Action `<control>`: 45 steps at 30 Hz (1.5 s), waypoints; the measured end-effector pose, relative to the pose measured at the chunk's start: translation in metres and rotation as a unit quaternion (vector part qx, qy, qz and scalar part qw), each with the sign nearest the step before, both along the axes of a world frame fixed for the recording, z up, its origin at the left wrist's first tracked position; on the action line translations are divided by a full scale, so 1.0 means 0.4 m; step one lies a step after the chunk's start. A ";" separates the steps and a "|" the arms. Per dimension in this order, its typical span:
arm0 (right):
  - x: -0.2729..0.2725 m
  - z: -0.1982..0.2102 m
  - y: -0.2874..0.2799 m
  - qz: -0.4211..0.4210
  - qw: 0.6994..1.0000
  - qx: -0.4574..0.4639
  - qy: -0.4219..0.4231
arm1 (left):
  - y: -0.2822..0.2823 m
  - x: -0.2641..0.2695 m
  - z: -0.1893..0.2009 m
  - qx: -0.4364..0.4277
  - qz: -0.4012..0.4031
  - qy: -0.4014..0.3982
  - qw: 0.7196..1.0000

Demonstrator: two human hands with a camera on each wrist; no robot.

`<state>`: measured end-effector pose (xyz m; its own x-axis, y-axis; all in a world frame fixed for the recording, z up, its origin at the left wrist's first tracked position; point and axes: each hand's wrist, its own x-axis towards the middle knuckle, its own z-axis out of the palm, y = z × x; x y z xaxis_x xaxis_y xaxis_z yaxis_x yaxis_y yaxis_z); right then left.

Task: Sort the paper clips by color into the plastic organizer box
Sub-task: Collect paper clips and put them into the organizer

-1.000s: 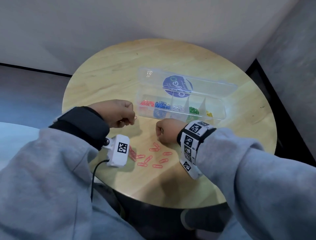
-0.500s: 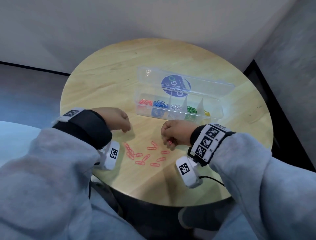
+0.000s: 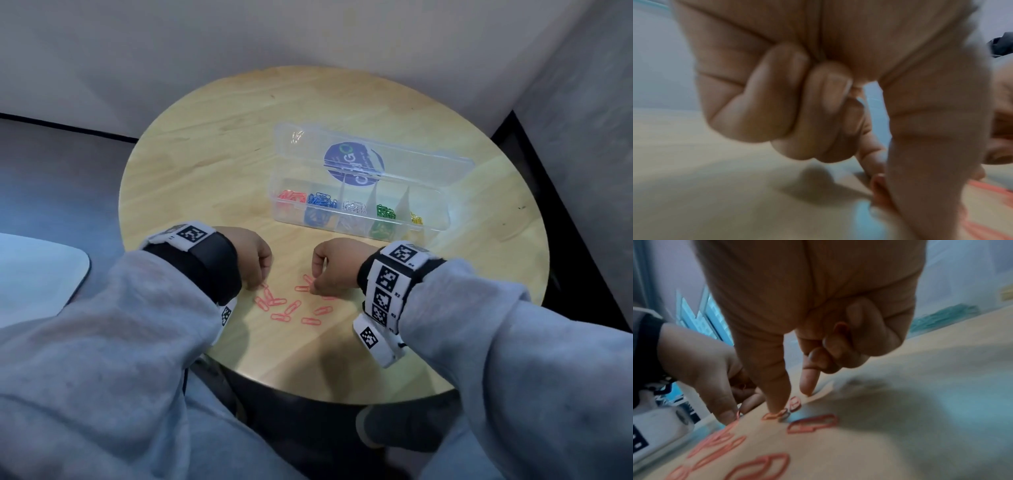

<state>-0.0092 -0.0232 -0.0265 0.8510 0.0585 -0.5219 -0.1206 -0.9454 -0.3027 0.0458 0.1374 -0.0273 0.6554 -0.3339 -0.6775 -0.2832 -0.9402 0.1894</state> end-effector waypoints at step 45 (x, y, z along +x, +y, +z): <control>-0.011 -0.010 -0.115 -0.304 0.806 0.472 0.189 | -0.034 -0.037 -0.008 0.056 -0.116 0.013 0.992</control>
